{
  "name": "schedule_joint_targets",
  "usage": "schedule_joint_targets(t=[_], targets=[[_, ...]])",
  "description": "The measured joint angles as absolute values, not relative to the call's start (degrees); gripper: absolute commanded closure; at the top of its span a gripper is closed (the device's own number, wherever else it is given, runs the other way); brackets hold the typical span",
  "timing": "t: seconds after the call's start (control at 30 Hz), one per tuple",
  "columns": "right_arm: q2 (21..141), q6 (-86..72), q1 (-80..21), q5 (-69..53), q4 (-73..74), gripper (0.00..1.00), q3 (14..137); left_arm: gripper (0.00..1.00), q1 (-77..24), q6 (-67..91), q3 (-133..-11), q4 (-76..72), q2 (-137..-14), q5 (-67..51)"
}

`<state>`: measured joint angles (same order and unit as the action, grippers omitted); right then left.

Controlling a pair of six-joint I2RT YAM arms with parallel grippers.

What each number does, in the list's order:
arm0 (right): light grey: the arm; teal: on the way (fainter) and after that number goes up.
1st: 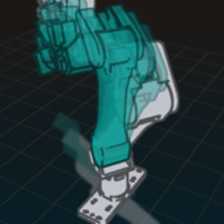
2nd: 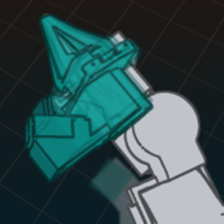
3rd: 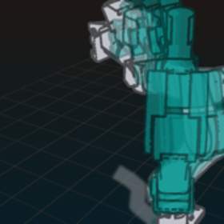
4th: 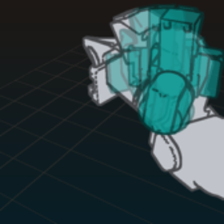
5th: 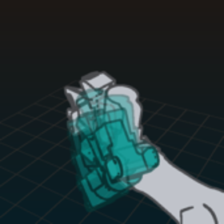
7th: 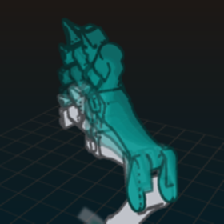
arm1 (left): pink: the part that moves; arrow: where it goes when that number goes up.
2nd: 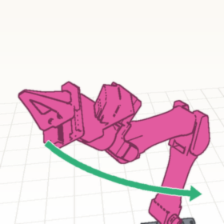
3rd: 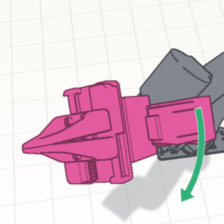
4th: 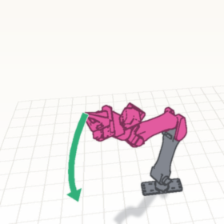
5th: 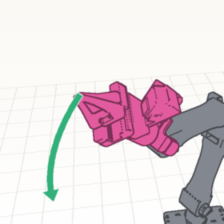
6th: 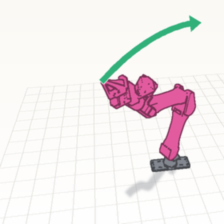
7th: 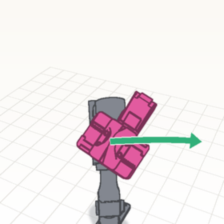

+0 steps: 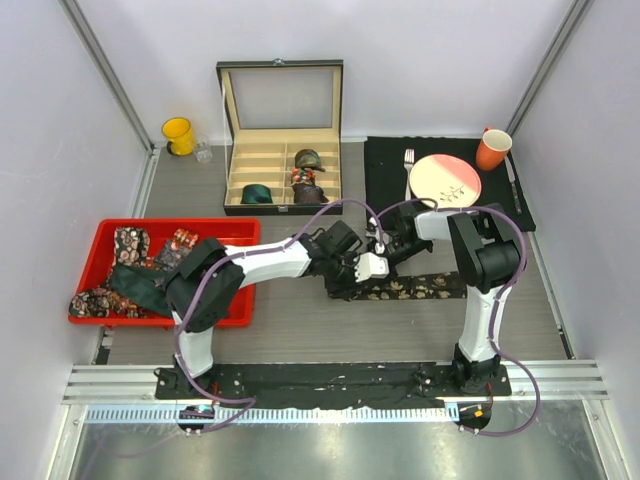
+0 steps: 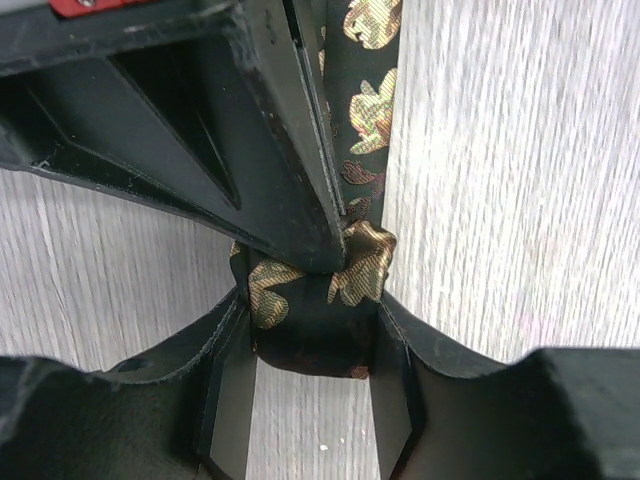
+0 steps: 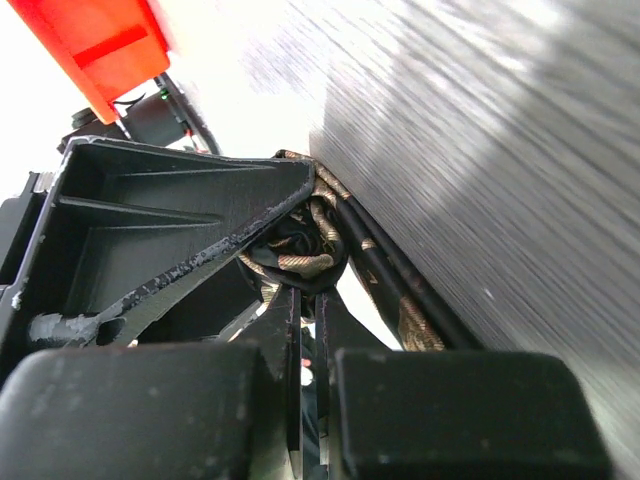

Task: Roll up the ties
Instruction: Roll the tie at the center of the board.

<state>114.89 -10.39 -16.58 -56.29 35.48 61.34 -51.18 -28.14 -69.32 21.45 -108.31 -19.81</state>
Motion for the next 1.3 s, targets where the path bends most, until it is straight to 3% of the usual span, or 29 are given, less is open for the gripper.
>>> schedule_joint_targets(t=[0.23, 0.7, 1.1, 1.3], targets=[[115.9, -11.7, -17.6, -57.7, 32.7, 0.99, 60.8, 0.45, -50.0, -27.5, -64.3, 17.9, -105.1, -21.0], [115.0, -10.4, -17.5, -51.0, 35.2, 0.99, 61.0, 0.24, -44.1, -22.2, -52.3, -3.7, -102.3, -38.3], [112.4, -10.8, -18.2, -46.0, 35.3, 0.99, 60.3, 0.28, -44.4, -13.4, -49.6, -17.1, -105.5, -39.9], [112.2, -11.0, -18.4, -45.9, 35.1, 0.99, 60.2, 0.48, -45.3, -12.2, -47.7, -23.1, -106.7, -38.6]])
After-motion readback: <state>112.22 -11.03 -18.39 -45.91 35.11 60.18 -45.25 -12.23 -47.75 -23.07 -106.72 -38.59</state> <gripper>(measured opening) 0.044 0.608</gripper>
